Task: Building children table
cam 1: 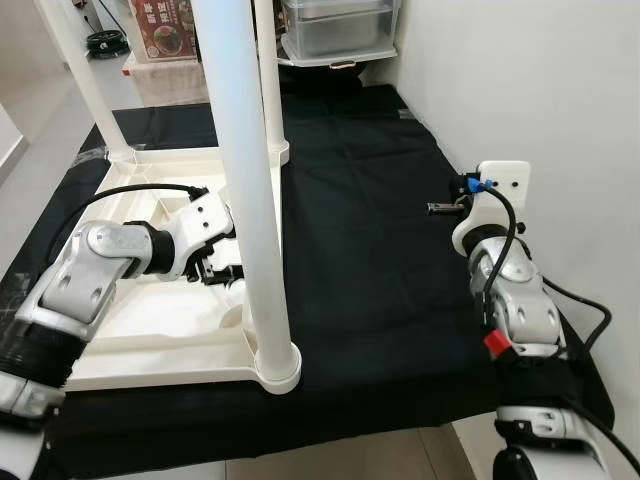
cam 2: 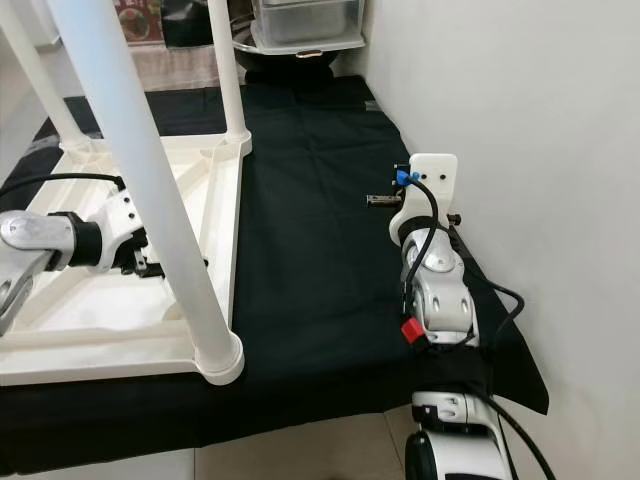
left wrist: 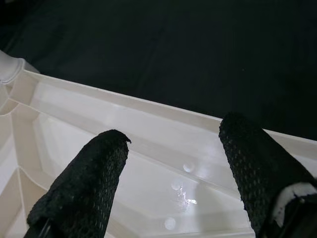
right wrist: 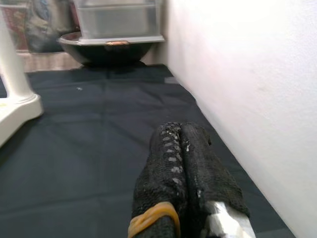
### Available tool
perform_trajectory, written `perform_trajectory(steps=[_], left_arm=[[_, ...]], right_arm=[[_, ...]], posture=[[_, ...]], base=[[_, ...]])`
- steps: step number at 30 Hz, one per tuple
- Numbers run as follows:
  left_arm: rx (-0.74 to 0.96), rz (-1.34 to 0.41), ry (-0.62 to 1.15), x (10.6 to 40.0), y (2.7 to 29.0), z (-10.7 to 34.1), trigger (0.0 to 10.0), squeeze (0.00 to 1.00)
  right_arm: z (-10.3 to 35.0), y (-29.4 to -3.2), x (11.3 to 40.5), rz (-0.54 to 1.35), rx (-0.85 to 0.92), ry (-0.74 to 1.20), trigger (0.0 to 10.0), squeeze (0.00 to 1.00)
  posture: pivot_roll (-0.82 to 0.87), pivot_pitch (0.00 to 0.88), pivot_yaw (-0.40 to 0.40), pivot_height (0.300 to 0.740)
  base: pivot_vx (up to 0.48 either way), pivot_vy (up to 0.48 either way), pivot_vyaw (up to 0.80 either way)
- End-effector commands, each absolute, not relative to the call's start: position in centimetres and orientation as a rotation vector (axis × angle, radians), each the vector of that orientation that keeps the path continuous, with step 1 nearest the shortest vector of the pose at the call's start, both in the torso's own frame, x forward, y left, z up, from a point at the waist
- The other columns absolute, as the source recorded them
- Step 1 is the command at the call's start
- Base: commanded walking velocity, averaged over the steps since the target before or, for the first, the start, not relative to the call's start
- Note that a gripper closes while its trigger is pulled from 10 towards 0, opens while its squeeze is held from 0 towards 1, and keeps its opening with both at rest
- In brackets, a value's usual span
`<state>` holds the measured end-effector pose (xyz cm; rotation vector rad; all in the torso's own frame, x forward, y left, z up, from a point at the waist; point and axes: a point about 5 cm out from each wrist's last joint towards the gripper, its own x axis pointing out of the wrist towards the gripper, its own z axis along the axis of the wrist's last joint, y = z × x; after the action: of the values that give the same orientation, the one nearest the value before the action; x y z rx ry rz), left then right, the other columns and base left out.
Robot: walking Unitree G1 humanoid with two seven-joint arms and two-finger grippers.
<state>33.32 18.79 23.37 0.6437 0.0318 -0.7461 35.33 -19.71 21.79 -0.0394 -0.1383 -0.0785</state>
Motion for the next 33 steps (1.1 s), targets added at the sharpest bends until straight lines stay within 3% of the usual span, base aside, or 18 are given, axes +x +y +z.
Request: perform_trajectory(steps=[1,5,7,15,22,23,27,28,33], left_arm=[[0.594,-0.626,-0.006,32.9,18.9,22.9,10.0,0.00],[0.546,-0.283,-0.168,30.9,19.4,22.9,10.0,0.00],[0.530,-0.212,-0.205,30.0,19.3,22.7,10.0,0.00],[0.505,-0.108,-0.274,27.1,17.5,20.5,10.0,0.00],[0.429,-0.012,-0.222,25.4,16.8,18.1,10.0,0.00],[0.414,-0.020,-0.211,25.0,16.4,17.6,10.0,0.00],[0.390,-0.043,-0.187,24.1,15.2,16.5,10.0,0.00],[0.386,-0.049,-0.185,23.9,14.8,16.2,10.0,0.00],[0.376,-0.053,-0.189,23.9,14.2,16.0,10.0,0.00]], right_arm=[[21.0,-19.5,34.7,-0.047,-0.025,-0.144,10.0,0.00],[19.3,-19.8,32.3,0.060,0.020,-0.172,10.0,0.00],[19.2,-19.9,31.5,0.096,0.051,-0.198,10.0,0.00],[20.3,-20.3,29.2,0.181,0.082,-0.289,10.0,0.00],[23.2,-19.9,27.6,0.293,0.170,-0.375,10.0,0.00],[23.9,-19.2,27.3,0.330,0.158,-0.397,10.0,1.00],[25.4,-17.8,26.9,0.374,0.155,-0.433,10.0,1.00],[26.3,-17.6,27.0,0.378,0.171,-0.458,10.0,0.00],[29.0,-16.9,27.2,0.427,0.202,-0.521,10.0,0.00]], posture=[[0.09,0.036,0.002,0.740],[0.09,0.023,-0.005,0.740],[0.08,0.021,-0.003,0.740],[0.06,0.020,0.003,0.740],[0.05,0.030,0.020,0.740],[0.04,0.030,0.024,0.740],[0.04,0.032,0.024,0.740],[0.04,0.034,0.027,0.740],[0.04,0.032,0.027,0.740]], base=[[0.000,0.000,0.00],[0.000,0.000,0.00],[0.000,0.000,0.00],[0.000,0.000,0.00],[0.000,0.000,0.00],[0.000,0.000,0.00],[0.000,0.000,0.00],[0.000,0.000,0.00],[0.000,0.000,0.00]])
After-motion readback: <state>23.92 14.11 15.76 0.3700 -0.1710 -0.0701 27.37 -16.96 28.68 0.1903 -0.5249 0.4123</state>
